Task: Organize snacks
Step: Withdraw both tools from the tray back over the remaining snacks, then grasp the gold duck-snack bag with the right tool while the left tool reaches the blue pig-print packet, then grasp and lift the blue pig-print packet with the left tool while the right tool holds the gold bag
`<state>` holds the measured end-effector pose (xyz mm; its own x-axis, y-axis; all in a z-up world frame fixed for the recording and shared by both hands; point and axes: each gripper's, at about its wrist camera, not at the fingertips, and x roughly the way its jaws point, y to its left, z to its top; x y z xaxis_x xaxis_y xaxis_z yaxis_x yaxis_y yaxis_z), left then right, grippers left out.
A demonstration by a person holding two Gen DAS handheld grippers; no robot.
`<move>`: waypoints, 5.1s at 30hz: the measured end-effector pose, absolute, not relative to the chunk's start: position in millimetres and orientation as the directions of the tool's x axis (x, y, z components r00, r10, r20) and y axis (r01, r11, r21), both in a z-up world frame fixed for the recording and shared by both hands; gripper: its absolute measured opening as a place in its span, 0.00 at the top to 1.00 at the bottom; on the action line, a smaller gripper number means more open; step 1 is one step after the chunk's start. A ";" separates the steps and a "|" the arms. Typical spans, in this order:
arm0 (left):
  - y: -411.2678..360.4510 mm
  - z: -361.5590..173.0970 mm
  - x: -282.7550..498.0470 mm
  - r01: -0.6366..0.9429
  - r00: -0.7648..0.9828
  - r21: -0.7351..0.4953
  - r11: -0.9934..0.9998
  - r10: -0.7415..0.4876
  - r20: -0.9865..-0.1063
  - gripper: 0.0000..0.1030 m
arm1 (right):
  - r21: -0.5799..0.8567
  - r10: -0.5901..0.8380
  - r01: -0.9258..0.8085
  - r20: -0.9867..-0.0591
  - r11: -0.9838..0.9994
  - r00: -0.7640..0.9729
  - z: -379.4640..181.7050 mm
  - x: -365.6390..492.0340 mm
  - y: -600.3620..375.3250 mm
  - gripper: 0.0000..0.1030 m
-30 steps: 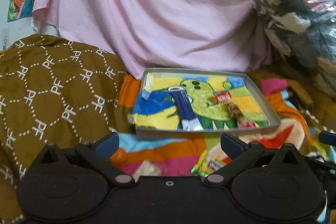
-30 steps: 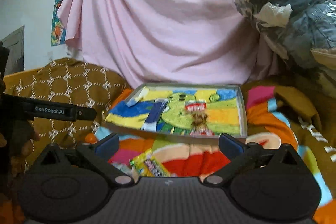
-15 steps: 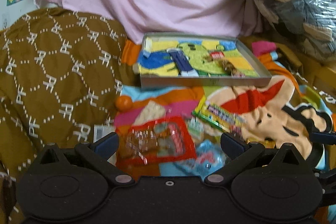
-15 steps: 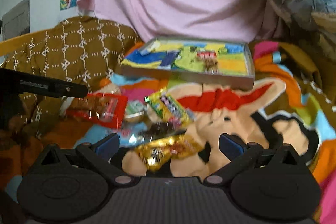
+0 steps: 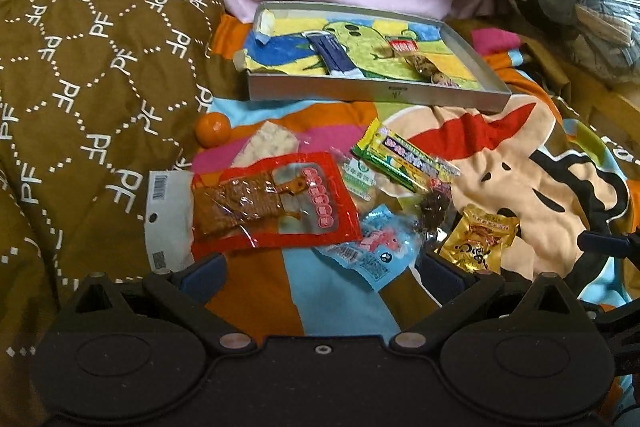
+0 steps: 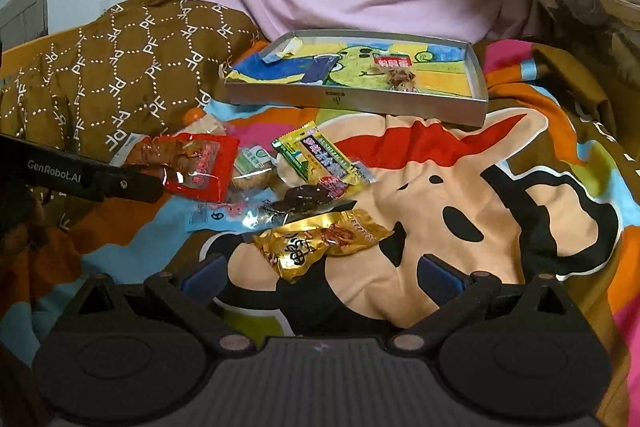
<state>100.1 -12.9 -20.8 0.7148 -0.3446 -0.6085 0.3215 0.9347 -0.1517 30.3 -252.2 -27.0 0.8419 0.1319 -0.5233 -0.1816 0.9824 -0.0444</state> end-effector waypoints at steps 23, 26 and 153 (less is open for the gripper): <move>-42.3 -45.8 141.8 0.369 0.626 -0.220 0.903 -0.416 -0.659 0.01 | -0.116 0.093 -0.199 -0.592 0.973 0.801 -44.5 58.3 -246.5 0.00; -46.0 -50.7 153.1 0.386 0.604 -0.259 0.885 -0.455 -0.654 0.01 | -0.114 0.091 -0.197 -0.596 0.974 0.797 -45.4 59.5 -246.4 0.00; -48.5 -36.4 128.9 0.442 0.297 -0.393 0.806 -0.545 -0.784 0.61 | -0.143 0.147 -0.310 -0.648 0.940 0.747 -58.9 55.6 -243.1 0.11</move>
<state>128.9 -48.5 -36.4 0.2968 -0.5448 -0.7843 0.4424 0.8062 -0.3927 55.6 -243.1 -58.9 0.7471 0.1472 -0.6483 -0.3095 0.9400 -0.1433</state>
